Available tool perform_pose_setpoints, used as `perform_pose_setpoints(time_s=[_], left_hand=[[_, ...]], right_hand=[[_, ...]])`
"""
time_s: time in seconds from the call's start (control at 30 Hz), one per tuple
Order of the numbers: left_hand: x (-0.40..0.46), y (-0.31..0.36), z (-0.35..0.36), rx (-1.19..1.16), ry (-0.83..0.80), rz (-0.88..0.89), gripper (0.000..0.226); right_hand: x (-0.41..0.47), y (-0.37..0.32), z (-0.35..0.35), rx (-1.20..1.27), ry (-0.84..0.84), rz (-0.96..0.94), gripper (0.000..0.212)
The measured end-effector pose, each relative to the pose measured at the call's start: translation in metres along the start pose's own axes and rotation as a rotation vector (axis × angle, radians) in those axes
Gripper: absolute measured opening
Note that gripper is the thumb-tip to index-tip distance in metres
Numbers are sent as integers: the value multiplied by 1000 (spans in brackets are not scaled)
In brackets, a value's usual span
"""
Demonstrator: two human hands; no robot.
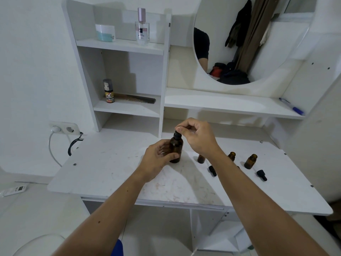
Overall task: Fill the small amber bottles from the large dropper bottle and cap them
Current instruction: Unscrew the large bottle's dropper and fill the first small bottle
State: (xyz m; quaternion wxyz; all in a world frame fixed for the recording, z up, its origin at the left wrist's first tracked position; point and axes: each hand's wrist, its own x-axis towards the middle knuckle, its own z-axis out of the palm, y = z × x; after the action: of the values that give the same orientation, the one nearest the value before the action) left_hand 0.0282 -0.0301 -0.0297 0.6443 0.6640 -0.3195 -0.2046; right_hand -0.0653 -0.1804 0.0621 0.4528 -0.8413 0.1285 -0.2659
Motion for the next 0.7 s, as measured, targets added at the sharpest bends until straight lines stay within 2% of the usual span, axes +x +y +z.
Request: perform_pose_setpoints(time_s=[0.2,0.4,0.5,0.6,0.7], left_hand=[[-4,-1,2,-23,27,18,50],[-7,1,6,-2,67,14,51],[-13,7,10,48,109,-10,64],[-29,14,15,110,179,-53,79],[-52,19,21,134,316,-73,71]], right_hand=[[-2,-5,-7,103,-12,-31,16],[6,-33,-28,215,129,-128,13],[5,-45,-43,204,210,-188,11],[-1,-44,-59,170,248,-204,10],[-12,-32,-73,116,256,-191,10]])
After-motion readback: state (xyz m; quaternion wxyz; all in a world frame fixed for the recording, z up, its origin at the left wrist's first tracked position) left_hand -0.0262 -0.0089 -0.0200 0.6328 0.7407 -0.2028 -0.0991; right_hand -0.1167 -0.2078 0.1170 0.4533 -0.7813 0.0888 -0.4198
